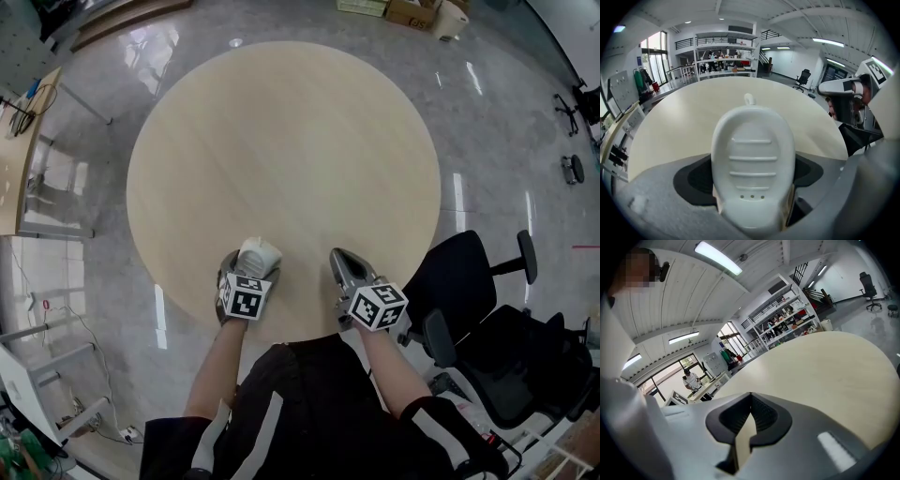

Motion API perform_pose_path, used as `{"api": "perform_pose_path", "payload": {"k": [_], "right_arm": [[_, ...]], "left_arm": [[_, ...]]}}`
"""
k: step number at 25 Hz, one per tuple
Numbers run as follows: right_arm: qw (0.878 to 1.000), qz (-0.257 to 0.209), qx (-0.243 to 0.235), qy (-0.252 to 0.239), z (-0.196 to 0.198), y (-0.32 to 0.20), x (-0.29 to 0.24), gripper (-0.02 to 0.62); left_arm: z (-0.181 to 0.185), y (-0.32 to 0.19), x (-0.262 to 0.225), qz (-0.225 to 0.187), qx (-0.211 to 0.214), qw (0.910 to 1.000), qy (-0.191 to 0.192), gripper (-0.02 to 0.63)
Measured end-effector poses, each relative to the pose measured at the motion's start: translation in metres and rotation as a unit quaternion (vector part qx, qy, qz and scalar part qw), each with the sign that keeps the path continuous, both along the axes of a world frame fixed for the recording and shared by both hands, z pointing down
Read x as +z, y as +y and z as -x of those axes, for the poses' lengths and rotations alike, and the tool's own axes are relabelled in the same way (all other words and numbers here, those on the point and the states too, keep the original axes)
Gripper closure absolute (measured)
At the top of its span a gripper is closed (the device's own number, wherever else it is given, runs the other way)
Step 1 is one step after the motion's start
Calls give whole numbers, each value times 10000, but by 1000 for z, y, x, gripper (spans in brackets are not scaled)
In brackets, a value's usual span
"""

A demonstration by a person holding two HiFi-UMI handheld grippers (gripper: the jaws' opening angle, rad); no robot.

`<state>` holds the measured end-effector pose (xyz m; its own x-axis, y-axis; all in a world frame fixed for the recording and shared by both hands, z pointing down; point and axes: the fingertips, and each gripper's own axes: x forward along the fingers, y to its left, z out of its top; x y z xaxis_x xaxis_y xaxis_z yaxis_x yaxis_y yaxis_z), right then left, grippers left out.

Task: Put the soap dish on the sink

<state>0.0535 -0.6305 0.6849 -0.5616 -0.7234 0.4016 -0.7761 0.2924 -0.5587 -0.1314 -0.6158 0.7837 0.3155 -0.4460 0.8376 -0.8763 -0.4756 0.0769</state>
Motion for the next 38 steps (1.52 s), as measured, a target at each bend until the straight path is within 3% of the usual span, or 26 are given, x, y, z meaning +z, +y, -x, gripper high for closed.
{"api": "perform_pose_path", "payload": {"k": [11, 23, 28, 31, 36, 38], "right_arm": [[9998, 121, -85, 148, 4, 4, 7, 589], [9995, -10, -51, 301, 1, 11, -2, 589], [9991, -124, 55, 396, -17, 15, -9, 589], [9988, -243, 125, 412, -21, 16, -18, 589], [9971, -541, 141, 512, -14, 20, -39, 589], [9962, -670, 175, 519, -10, 24, -49, 589]], "left_arm": [[-6, 1, 13, 202, 448, 9969, -622, 138], [1, -4, 18, 248, 304, 9974, -597, 101], [-5, -8, -7, -59, 160, 9997, -154, 103], [-9, -13, -35, -383, 76, 9987, 334, 106], [7, -7, -85, -1071, -190, 9872, 1169, 120], [21, -1, -103, -1382, -337, 9799, 1400, 155]]}}
